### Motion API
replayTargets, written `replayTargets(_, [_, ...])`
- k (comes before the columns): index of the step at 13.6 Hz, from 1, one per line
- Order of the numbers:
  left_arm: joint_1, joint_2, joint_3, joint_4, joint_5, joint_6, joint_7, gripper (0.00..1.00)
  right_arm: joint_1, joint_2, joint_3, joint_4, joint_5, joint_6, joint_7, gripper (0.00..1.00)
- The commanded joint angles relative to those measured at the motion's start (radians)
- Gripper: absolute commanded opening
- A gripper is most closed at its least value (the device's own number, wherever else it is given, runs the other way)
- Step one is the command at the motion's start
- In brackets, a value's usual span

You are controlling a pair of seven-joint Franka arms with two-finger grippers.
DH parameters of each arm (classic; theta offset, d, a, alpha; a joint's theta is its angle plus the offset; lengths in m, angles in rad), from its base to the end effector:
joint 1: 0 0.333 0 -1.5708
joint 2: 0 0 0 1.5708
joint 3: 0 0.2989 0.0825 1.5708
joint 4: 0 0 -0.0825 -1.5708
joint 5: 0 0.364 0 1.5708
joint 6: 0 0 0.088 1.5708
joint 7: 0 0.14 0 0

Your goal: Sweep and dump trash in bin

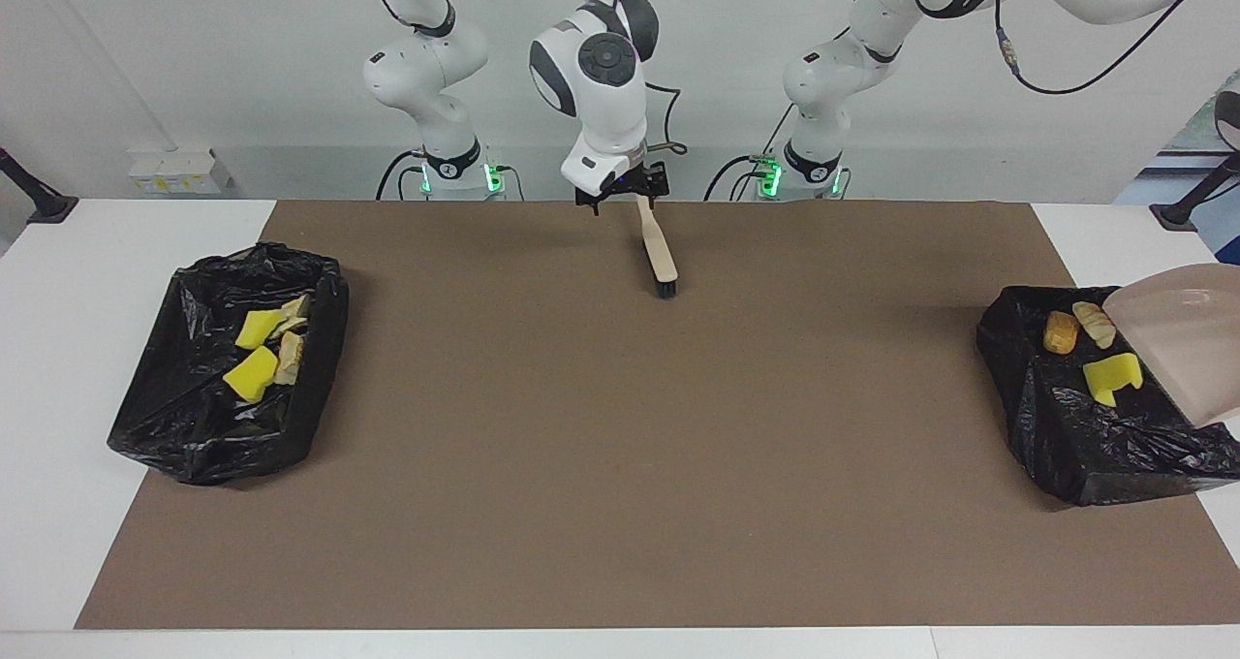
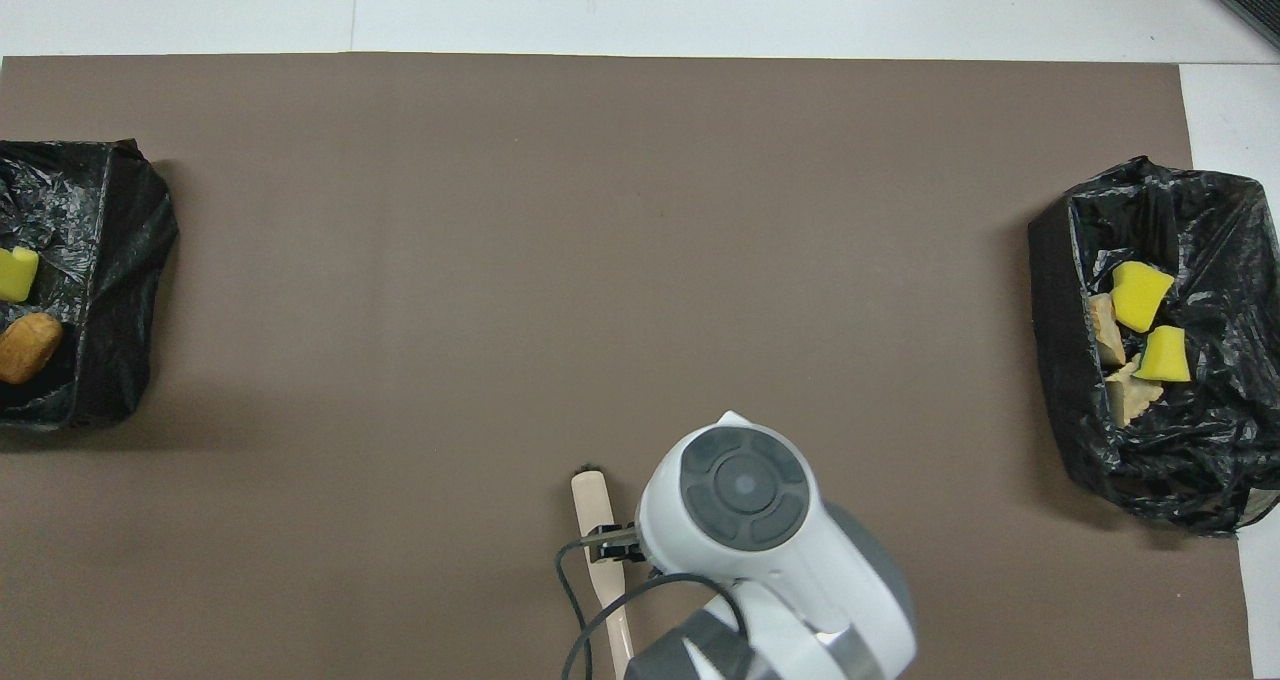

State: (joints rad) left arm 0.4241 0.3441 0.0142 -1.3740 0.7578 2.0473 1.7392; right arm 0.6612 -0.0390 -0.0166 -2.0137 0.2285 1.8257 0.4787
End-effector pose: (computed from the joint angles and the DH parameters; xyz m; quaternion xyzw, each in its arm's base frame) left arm 0.5942 0.3406 0.5337 -0.6595 0.6454 0.2433 0.2990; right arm 0.3885 0.3241 0.4189 -0.9903 -0.0454 0.1202 0.0522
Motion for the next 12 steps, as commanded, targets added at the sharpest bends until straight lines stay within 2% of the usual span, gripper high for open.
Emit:
replayTargets(1, [-0.019,-0.011,0.010,0.032,0.031,-0.035,0.007,0.00,-0.112,0.016,0.004,0.108,-0.024,-0.083,-0.089,1.00])
replayTargets(4, [-0.033,-0.077,-0.010,0.024,0.017,-0.120,0.008,0.00,-0.245,0.018,0.006,0.196,-0.064,-0.129,-0.205,1.00])
replayTargets(7, [-0.152,-0.109,-0.017,-0.020,-0.033,-0.275,-0.012,0.00,-0.381,0.005,0.000,0.223,-0.106,-0.131,-0.404,1.00])
replayTargets(9, [-0.212,-0.154,-0.016,-0.092,-0.141,-0.338,-0.106,0.00,-0.499,0.017,0.003,0.282,-0.159,-0.131,-0.500,1.00])
replayTargets(12, [-0.313,-0.253,-0.017,-0.287,-0.250,-0.354,-0.371,0.00,-0.616,0.022,0.001,0.291,-0.205,-0.114,-0.561,1.00])
